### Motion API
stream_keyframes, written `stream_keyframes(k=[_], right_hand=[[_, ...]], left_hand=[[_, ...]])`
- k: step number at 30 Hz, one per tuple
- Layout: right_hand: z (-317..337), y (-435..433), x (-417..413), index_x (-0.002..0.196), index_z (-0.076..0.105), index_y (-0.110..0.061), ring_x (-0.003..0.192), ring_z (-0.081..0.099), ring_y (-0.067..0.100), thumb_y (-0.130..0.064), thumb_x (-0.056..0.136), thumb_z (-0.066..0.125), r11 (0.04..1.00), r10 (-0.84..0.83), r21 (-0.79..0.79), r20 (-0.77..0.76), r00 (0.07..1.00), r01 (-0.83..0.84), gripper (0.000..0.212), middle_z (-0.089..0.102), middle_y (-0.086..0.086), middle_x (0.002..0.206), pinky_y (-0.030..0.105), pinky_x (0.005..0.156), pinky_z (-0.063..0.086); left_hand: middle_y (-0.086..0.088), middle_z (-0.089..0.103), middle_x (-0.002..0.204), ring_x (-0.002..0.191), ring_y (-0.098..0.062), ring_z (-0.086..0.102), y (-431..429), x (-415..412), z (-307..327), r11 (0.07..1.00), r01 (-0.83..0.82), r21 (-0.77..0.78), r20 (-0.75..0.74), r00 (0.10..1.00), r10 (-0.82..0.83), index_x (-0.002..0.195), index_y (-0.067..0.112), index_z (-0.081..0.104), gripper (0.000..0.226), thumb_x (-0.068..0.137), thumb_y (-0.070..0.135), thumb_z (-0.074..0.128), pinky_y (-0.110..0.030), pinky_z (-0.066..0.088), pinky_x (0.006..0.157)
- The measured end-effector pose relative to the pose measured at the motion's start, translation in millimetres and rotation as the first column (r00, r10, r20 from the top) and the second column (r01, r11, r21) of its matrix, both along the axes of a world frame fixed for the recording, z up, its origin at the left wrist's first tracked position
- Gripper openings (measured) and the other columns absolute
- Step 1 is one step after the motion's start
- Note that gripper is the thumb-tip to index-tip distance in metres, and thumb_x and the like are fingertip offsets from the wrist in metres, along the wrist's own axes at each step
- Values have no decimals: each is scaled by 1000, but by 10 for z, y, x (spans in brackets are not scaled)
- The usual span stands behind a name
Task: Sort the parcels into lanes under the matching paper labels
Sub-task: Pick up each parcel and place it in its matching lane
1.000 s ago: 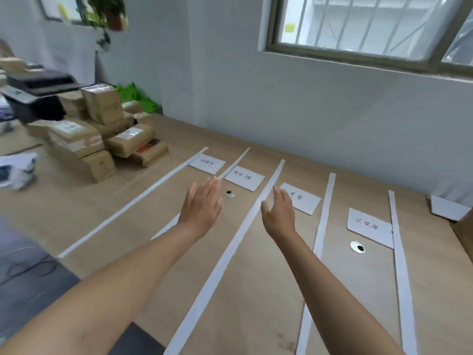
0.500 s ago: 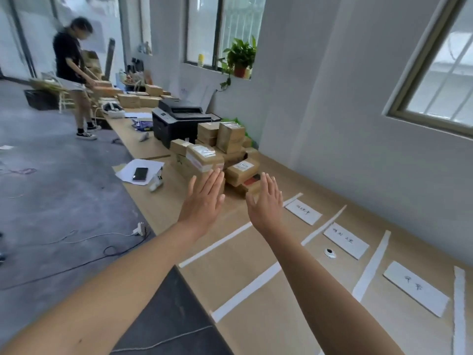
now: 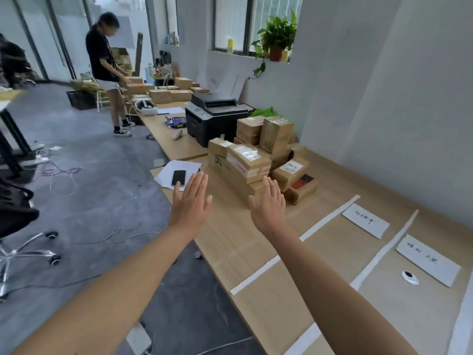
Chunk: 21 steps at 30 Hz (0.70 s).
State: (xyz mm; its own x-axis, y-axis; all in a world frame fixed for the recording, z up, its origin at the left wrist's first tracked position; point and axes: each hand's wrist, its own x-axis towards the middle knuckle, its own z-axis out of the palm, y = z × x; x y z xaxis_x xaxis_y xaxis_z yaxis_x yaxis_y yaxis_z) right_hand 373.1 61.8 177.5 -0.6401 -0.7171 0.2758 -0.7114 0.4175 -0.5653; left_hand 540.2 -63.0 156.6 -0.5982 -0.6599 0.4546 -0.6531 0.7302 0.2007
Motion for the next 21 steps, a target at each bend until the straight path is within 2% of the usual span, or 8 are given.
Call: stream_keyframes(k=[3, 5, 10, 14, 21], right_hand=[[-76, -380, -280, 159, 12, -16, 154, 0, 17, -35, 103, 44, 1000, -1, -2, 16, 1000, 1, 68, 10, 1, 167, 42, 126, 5], [-113, -635, -494, 159, 13, -15, 154, 1, 18, -34, 102, 44, 1000, -6, -3, 47, 999, 6, 68, 11, 1, 167, 43, 126, 6], [-196, -1234, -1050, 159, 16, -14, 154, 5, 19, -37, 101, 46, 998, -54, -11, 155, 986, 56, 69, 16, 2, 166, 41, 125, 9], [-313, -1452, -1311, 158, 19, -14, 153, 10, 19, -38, 101, 47, 995, -102, 9, 253, 962, 103, 67, 20, 2, 164, 40, 125, 13], [-510, -1736, -1711, 158, 18, -13, 152, 13, 19, -33, 102, 48, 977, -211, 81, 336, 918, 195, 66, 22, 3, 163, 37, 122, 15]], left_hand=[[6, 7, 166, 152, -7, 0, -359, -307, -71, 999, 39, 6, 31, 999, -39, 159, 18, 13, 73, 93, 48, 0, -43, -4, 122], [8, 9, 166, 152, -6, 0, -608, -518, -95, 998, 57, 18, 44, 997, -58, 158, 19, 14, 71, 94, 48, 4, -41, -7, 121], [7, 9, 166, 152, -6, -1, -1239, -1000, -61, 995, 56, 82, 56, 997, -60, 158, 19, 13, 58, 105, 35, 28, -41, -4, 123], [7, 14, 165, 152, -8, 4, -1623, -1296, -117, 986, 62, 157, 37, 997, -69, 157, 19, 19, 55, 105, 33, 31, -45, 2, 123], [6, 12, 165, 152, -10, 2, -2280, -1870, -325, 957, 164, 240, 39, 983, -179, 157, 20, 18, 55, 105, 32, 32, -43, 0, 123]])
